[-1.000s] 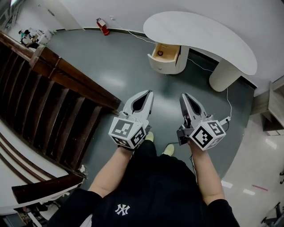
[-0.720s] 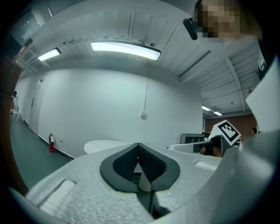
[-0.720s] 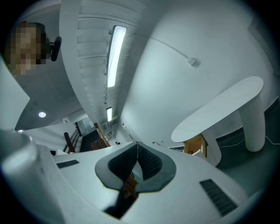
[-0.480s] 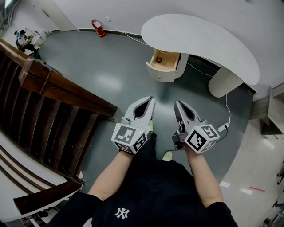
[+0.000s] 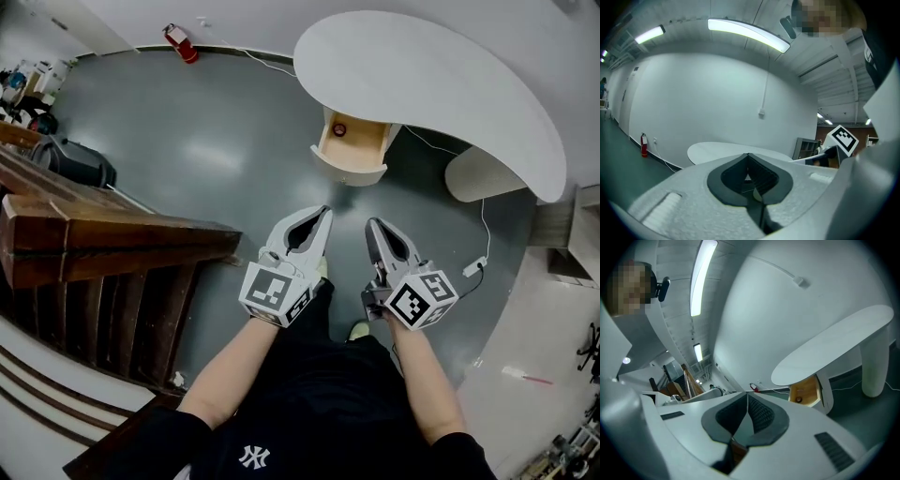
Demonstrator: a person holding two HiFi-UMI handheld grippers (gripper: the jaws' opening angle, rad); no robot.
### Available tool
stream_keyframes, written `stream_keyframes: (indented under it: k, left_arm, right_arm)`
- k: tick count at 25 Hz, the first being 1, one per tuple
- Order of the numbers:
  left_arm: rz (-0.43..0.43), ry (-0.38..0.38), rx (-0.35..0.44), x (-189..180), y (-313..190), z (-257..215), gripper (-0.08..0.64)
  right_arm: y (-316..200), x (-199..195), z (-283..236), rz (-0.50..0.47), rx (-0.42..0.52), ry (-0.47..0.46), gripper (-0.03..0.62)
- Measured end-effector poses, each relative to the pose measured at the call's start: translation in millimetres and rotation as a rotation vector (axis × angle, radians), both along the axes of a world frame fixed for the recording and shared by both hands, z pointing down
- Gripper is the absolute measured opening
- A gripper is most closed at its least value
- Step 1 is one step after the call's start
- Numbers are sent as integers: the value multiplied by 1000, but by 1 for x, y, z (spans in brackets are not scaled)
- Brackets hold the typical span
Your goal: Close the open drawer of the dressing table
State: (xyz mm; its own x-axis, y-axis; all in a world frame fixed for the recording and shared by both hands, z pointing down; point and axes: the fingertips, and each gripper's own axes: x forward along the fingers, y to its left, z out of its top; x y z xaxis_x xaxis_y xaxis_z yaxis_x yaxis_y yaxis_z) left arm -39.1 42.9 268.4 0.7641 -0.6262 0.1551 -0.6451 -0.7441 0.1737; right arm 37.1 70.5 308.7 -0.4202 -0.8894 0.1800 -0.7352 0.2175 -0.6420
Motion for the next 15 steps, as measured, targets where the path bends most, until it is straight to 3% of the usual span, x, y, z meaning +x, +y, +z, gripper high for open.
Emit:
stream_keyframes:
  k: [6,15]
  left_arm:
    - [70,-29,-43,-5,-64,48,9]
    - [91,-44,-117,2,-123,133,9]
  right_arm:
    - [-65,-11,63,49,-103,2,18]
    - [-118,-12,185,102,-259,-4,52]
